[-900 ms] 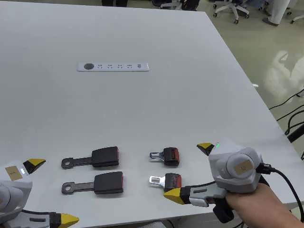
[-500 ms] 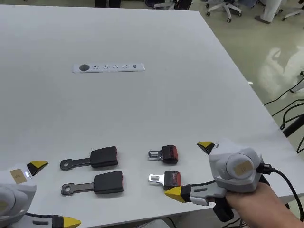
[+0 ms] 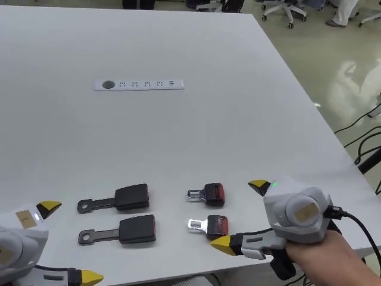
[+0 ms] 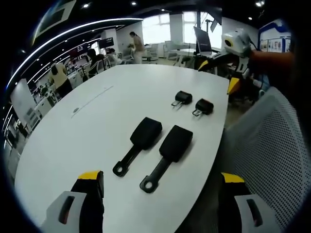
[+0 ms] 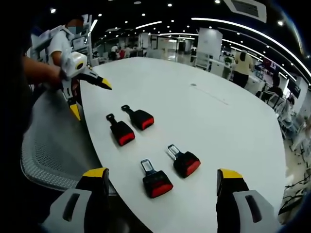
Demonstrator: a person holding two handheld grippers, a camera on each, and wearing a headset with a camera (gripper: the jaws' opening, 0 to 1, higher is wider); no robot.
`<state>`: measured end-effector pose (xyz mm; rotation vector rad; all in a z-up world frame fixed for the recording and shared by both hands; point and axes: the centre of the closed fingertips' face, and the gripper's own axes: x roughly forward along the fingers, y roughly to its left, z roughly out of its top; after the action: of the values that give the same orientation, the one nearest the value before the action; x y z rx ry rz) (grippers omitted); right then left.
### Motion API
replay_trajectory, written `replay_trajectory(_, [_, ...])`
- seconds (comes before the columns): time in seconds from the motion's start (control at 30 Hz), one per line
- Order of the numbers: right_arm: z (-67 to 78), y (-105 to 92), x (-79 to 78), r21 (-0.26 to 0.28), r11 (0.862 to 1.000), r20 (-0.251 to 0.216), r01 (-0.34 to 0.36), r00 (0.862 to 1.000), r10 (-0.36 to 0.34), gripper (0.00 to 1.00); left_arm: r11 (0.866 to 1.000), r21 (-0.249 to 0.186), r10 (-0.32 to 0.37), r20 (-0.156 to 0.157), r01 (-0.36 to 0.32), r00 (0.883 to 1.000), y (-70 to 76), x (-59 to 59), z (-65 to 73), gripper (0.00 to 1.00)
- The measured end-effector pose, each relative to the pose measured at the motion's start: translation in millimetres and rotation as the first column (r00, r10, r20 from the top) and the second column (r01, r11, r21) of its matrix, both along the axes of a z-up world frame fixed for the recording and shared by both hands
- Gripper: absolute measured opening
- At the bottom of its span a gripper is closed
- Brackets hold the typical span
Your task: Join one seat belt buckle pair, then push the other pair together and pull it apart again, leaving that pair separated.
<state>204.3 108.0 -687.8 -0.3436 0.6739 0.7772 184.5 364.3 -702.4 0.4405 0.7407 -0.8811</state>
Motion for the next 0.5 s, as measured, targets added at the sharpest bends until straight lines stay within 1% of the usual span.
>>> replay_trajectory(0.1, [1.1,0.7,1.0,0.004,1.000,0.002,0.002,1.000,-0.002,0.94,1.000,0.003,-0.009,0.007,0.009,1.000,-0.7,2.0,2.0,1.00])
replay_trajectory(0.23, [0.1,4.2,0.9,0.006,1.000,-0.003,-0.005,1.000,0.005,0.93,1.000,0.005,-0.002,0.014,0.002,1.000,2.5,3.7,2.0,1.00])
replay_trajectory(0.33, [0.4,6.0,0.6,0.011,1.000,-0.002,-0.005,1.000,0.005,0.92,1.000,0.012,0.000,0.005,0.000,1.000,4.6,1.4,0.4,0.99])
replay_trajectory(0.5, [2.0,7.6,0.1,0.015,1.000,-0.002,-0.004,1.000,0.004,0.91,1.000,0.019,0.015,0.008,-0.015,1.000,8.7,1.3,1.2,0.99])
